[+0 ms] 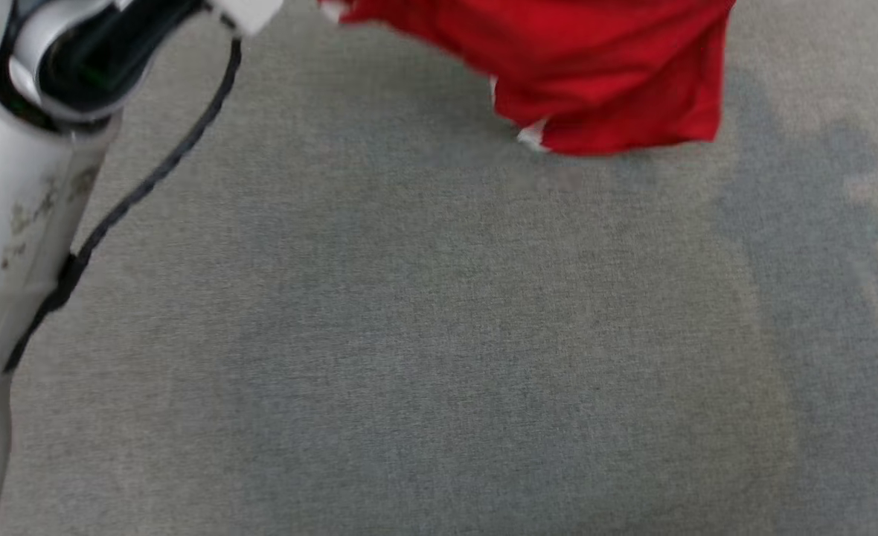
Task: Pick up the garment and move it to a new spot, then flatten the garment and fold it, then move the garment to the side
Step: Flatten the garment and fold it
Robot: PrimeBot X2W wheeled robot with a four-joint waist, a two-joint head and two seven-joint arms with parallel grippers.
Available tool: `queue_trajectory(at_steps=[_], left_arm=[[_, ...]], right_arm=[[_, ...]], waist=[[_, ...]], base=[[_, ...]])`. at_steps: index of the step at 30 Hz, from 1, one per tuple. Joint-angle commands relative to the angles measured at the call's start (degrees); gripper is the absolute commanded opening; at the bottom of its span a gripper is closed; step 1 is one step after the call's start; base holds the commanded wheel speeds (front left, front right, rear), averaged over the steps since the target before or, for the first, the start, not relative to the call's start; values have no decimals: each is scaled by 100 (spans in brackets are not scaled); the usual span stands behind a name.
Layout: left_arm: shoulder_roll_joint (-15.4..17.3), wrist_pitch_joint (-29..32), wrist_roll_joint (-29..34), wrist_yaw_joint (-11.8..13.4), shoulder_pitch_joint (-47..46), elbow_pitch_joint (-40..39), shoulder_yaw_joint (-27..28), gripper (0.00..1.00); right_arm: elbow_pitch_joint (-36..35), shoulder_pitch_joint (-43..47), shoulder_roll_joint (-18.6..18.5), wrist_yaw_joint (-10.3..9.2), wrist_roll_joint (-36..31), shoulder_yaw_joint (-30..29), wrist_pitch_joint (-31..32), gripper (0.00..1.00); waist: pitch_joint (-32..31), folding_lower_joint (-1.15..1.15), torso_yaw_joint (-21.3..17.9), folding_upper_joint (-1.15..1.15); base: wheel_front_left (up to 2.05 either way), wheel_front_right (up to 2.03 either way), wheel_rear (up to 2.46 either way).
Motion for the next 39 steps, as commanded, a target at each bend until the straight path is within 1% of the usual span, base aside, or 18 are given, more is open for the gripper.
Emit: queue_trajectory(at_steps=[1,4,7,10,13,16,19,22,25,26,29,32,34,35,39], left_arm=[[-72,-254,185,-20,-512,202,-194,0],[-192,-866,495,-20,-1469,615,-638,0],[-237,-1643,682,-14,-2144,984,-1119,0],[-138,-2444,681,-14,-2457,1252,-1585,0],[124,-3162,592,-14,-2352,1324,-2017,0],[557,-3478,517,-15,-1854,1074,-2531,0],[1062,-3571,573,-15,-1154,611,-2961,0],[1457,-3579,936,-16,-180,-71,-2871,0],[1800,-3580,1395,-15,980,-525,-2756,0],[1800,-3580,1395,-15,980,-525,-2756,0],[1949,-3581,1722,35,2084,-748,-2447,0],[2040,-3582,2117,152,3055,-888,-2247,0],[2051,-3582,2254,253,3596,-961,-2082,0],[2080,-3582,2384,301,4075,-1078,-1939,0],[2168,-3583,2566,348,4782,-1255,-1740,0]], right_arm=[[228,-418,74,0,-225,-53,-124,0],[552,-1166,247,0,-607,-248,-234,0],[494,-1623,357,0,-926,-489,-266,0],[151,-1659,433,0,-1116,-652,-265,0],[-354,-1306,430,0,-1103,-658,-267,0],[-885,-593,256,0,-1062,-537,-256,0],[-1347,502,74,0,-1054,-458,-256,0],[-1807,1817,41,0,-987,-539,-257,0],[-2157,3192,211,0,-967,-704,-257,0],[-2157,3192,211,0,-967,-704,-257,0],[-2408,4419,404,0,-880,-743,-257,0],[-2624,5356,492,0,-704,-572,-258,0],[-2731,5814,427,0,-533,-452,-258,0],[-2866,6201,318,0,-315,-306,-255,0],[-3113,6769,-68,0,49,-198,-173,0]], waist=[[665,0,-454,0],[968,0,-633,0],[1134,0,-717,0],[1181,0,-746,0],[1174,0,-725,0],[1108,0,-642,0],[1008,0,-508,0],[884,0,-386,0],[701,0,-292,0],[701,0,-292,0],[483,0,-250,0],[257,0,-231,0],[103,0,-238,0],[-41,0,-248,0],[-293,0,-239,0]], base=[[0,0,0],[0,0,0],[0,0,0],[0,0,0],[0,0,0],[0,0,0],[0,0,0],[0,0,0],[0,0,0],[0,0,0],[0,0,0],[0,0,0],[0,0,0],[0,0,0],[0,0,0]])
